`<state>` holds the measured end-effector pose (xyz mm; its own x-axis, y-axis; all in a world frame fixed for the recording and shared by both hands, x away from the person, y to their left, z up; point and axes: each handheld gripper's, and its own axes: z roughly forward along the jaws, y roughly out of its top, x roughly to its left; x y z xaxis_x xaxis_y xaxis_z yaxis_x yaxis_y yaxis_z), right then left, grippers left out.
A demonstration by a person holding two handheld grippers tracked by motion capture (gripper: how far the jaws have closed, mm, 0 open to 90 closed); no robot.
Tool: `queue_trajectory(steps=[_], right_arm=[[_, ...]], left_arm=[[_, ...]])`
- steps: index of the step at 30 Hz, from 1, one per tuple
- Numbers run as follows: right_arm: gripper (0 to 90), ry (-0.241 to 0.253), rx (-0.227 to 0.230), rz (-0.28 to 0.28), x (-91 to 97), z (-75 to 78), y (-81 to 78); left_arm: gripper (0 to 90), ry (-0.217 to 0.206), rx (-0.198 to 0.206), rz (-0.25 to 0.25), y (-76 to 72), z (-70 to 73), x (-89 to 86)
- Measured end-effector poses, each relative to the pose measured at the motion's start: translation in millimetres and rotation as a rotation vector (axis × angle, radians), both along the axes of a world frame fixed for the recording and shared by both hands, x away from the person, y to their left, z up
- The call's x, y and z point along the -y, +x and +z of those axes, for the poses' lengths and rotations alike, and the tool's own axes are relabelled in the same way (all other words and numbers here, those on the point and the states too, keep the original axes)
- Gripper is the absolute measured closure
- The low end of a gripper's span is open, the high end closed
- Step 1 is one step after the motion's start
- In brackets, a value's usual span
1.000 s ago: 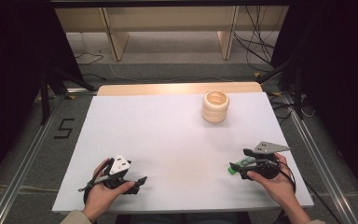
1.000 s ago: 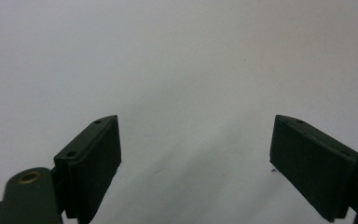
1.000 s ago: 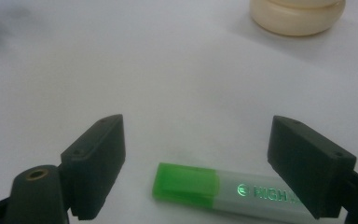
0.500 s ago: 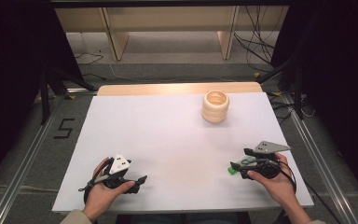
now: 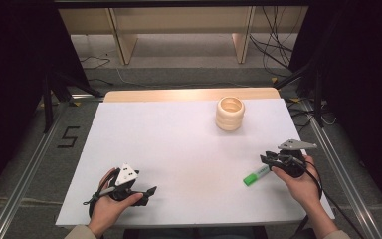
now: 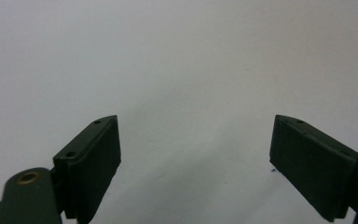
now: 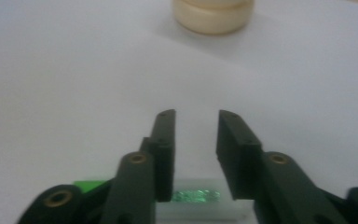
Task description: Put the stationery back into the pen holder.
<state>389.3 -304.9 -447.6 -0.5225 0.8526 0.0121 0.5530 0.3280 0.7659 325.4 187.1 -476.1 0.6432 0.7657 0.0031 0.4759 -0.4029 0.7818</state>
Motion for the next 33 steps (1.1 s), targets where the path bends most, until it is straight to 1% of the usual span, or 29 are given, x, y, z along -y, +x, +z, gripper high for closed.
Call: queue_trajectory(steps=[1, 4, 6, 8, 9, 10, 11, 13, 17, 23, 33], right_arm=[[77.0, -0.019, -0.021, -0.021, 3.1, -0.4, 3.1], [85.9, -0.050, -0.089, -0.074, 12.0, -3.8, 12.9], [90.0, -0.047, -0.123, -0.092, 17.0, -5.5, 19.0], [90.0, -0.053, -0.140, -0.098, 18.6, -6.3, 23.4], [90.0, -0.053, -0.140, -0.098, 18.6, -6.3, 23.4], [90.0, -0.053, -0.153, -0.096, 18.2, -6.9, 25.6], [90.0, -0.072, -0.180, -0.092, 15.3, -9.5, 29.9], [90.0, -0.092, -0.210, -0.091, 12.6, -12.6, 33.8], [90.0, -0.108, -0.228, -0.087, 12.1, -14.5, 37.6], [90.0, -0.107, -0.249, -0.081, 13.3, -16.4, 40.2], [90.0, -0.121, -0.263, -0.073, 12.2, -17.4, 42.2]], left_arm=[[15.9, 0.000, 0.000, 0.002, 0.0, 0.0, 0.5], [16.0, 0.002, 0.002, 0.002, 0.5, 0.0, 2.1], [16.0, 0.000, 0.000, 0.001, 0.6, -0.3, 2.3], [16.0, -0.003, -0.004, 0.002, 0.5, -1.0, 2.0], [16.0, -0.004, -0.004, 0.003, 0.7, -1.1, 1.6], [16.0, 0.000, -0.004, 0.000, 1.1, -0.9, 0.9], [16.0, 0.002, -0.005, 0.001, 1.4, -0.6, 0.3], [16.0, 0.001, -0.005, 0.002, 1.5, -0.6, 0.2], [16.0, -0.003, -0.004, 0.003, 1.4, -0.5, 0.7], [16.0, -0.004, -0.004, 0.002, 1.6, -0.6, 1.3], [16.0, -0.003, -0.005, -0.002, 2.4, -0.9, 1.2]])
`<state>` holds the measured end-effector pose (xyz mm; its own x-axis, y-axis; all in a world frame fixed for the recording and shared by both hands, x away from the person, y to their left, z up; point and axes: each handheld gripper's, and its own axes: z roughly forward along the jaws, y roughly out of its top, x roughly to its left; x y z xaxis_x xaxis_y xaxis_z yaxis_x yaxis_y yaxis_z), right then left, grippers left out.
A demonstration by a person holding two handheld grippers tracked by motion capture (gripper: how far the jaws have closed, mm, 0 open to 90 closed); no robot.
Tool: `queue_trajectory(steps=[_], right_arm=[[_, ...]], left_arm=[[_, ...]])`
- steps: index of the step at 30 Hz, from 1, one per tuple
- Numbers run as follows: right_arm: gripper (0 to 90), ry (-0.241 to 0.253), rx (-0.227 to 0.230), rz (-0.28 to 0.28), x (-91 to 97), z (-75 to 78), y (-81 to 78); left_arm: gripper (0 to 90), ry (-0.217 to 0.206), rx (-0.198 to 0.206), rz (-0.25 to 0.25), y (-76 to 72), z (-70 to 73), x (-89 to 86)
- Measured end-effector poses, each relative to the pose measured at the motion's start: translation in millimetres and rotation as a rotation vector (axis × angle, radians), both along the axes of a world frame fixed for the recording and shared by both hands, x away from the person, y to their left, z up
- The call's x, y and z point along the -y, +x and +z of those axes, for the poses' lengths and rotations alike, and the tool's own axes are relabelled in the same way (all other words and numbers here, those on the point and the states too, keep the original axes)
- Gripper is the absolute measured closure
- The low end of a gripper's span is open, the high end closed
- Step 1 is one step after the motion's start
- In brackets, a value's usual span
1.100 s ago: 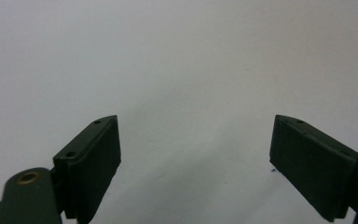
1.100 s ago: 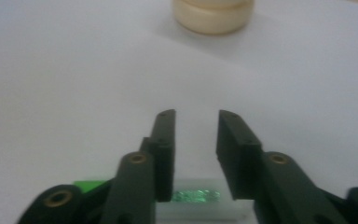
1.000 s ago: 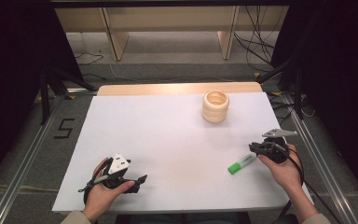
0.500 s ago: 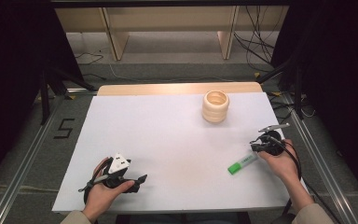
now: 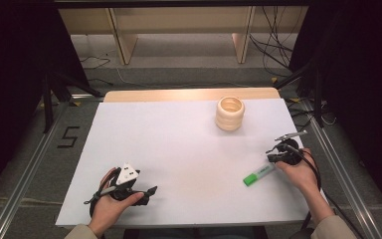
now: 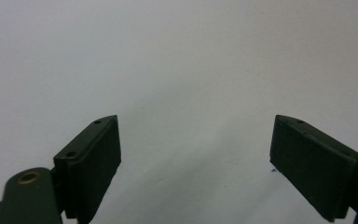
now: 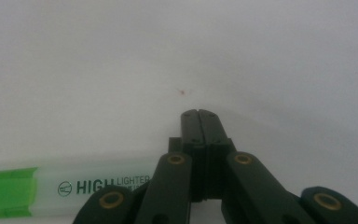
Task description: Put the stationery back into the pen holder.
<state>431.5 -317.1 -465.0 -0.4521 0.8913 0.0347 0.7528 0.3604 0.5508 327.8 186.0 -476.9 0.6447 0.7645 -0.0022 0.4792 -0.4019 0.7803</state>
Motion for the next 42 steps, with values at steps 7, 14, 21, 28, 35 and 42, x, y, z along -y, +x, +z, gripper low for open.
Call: queue_trajectory(steps=[7, 14, 21, 28, 35, 42], right_arm=[[90.0, -0.006, -0.015, 0.003, 0.9, 0.2, -2.0], [90.0, -0.016, -0.038, 0.005, 1.5, 0.4, -6.4], [90.0, -0.029, -0.062, 0.006, 2.4, 0.9, -15.7], [90.0, -0.038, -0.084, 0.010, 2.9, 2.5, -28.8], [90.0, -0.034, -0.093, 0.014, 5.3, 2.9, -42.5], [90.0, -0.029, -0.101, 0.015, 6.8, 3.2, -52.5]], left_arm=[[16.0, 0.000, 0.000, -0.002, -0.2, 0.1, 0.4], [16.0, 0.000, -0.001, -0.003, -0.1, 0.0, 0.3], [16.0, -0.001, 0.000, -0.002, -0.3, 0.1, 0.3], [16.0, -0.002, 0.000, 0.000, -0.2, 0.1, 0.0], [16.0, 0.000, -0.001, -0.001, -0.1, 0.0, 0.4], [16.0, 0.001, -0.001, -0.001, 0.0, -0.1, 0.6]])
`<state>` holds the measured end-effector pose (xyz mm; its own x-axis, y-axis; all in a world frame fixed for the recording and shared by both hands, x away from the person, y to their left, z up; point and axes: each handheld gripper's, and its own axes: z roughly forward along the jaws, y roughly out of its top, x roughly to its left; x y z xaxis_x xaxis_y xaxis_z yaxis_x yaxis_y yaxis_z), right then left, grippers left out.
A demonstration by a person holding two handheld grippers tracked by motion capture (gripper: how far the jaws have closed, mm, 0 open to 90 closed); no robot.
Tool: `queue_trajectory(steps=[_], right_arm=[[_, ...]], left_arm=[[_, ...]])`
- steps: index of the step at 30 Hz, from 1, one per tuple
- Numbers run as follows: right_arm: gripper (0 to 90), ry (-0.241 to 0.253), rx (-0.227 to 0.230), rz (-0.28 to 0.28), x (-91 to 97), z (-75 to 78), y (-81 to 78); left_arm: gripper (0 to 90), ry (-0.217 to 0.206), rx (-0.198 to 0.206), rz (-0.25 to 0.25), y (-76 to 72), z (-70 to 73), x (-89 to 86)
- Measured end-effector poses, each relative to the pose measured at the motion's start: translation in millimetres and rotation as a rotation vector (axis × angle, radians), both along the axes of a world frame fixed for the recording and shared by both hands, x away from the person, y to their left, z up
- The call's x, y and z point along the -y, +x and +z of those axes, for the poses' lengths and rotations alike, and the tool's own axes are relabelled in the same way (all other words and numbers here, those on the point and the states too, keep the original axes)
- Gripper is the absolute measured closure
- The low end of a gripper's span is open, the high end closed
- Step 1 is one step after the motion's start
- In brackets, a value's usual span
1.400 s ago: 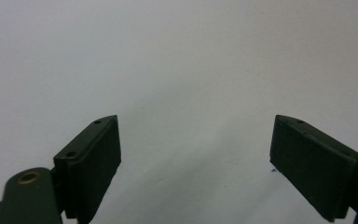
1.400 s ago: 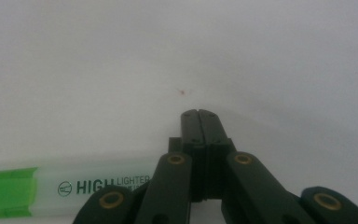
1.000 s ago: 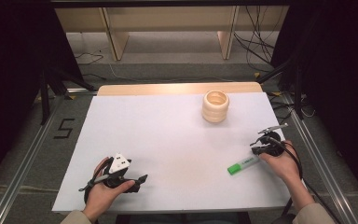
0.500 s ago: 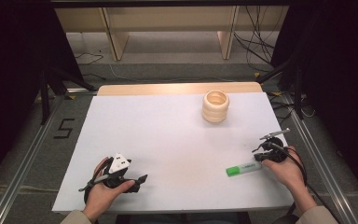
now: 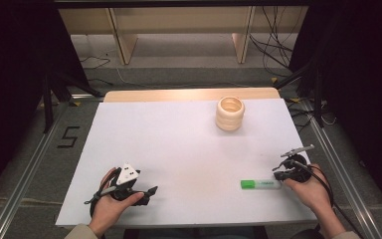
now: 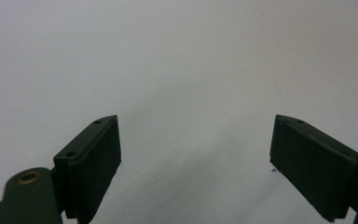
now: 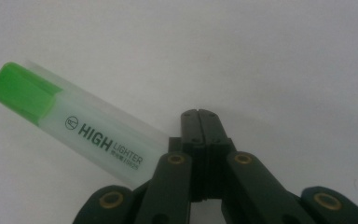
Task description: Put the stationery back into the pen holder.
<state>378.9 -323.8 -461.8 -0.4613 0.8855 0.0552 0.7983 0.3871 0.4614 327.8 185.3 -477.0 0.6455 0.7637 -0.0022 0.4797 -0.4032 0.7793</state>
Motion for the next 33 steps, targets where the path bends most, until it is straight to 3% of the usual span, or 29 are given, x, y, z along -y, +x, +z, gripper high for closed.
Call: queue_trajectory(steps=[27, 31, 33], right_arm=[[85.8, -0.015, -0.008, 0.044, 1.1, 1.4, -6.8], [80.8, -0.013, 0.011, 0.065, 1.2, 3.2, -5.6], [74.2, -0.036, 0.052, 0.107, 0.0, 7.1, -5.0]], left_arm=[[16.0, -0.004, -0.002, 0.000, 0.6, -0.7, 1.7], [16.0, -0.004, -0.002, 0.001, 0.6, -0.7, 1.7], [16.0, -0.004, 0.000, 0.000, 0.9, -0.8, 1.7]])
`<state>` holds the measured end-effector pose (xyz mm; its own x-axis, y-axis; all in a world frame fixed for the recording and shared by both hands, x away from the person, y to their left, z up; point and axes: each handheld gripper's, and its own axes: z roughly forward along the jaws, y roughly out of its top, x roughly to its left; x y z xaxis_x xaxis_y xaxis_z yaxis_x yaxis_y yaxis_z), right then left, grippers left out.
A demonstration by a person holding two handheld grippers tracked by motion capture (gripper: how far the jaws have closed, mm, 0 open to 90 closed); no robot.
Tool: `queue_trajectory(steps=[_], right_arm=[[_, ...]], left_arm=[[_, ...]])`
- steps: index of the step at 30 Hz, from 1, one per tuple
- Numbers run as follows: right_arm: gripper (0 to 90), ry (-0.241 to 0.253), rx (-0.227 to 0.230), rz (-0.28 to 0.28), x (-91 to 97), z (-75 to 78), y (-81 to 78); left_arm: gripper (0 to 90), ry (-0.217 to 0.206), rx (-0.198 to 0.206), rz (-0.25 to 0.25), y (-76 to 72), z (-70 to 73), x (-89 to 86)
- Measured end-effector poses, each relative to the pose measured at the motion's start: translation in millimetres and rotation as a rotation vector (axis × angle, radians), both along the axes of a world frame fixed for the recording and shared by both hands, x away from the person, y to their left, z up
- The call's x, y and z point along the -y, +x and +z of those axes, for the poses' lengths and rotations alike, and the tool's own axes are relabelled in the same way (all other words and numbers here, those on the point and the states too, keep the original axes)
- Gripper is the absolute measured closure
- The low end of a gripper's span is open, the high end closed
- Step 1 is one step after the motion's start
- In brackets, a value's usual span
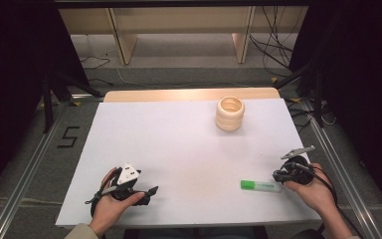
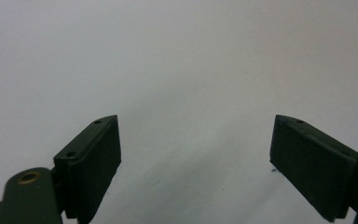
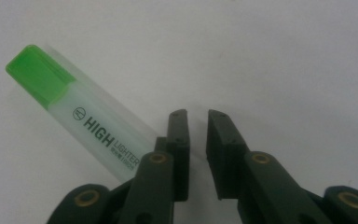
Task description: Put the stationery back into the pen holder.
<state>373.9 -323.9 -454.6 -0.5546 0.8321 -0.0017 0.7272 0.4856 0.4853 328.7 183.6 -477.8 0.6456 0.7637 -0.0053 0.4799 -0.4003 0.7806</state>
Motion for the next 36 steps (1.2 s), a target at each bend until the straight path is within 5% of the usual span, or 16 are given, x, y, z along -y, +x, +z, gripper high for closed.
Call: queue_trajectory(steps=[8, 15, 23, 36], right_arm=[[57.7, -0.050, 0.060, 0.156, -3.8, 9.6, 3.0], [46.3, -0.076, 0.013, 0.287, -13.6, 14.3, 4.6], [42.9, -0.118, -0.046, 0.428, -25.1, 17.3, 2.8], [44.4, -0.206, -0.127, 0.549, -36.8, 16.1, 5.7]], left_arm=[[16.0, -0.002, -0.001, 0.003, 0.4, -0.6, 0.9], [16.0, -0.006, 0.001, 0.007, 0.8, -1.0, 1.4], [16.0, -0.006, 0.002, 0.003, 1.0, -1.0, 2.1], [16.1, -0.002, -0.002, -0.001, 1.5, -1.4, 2.7]])
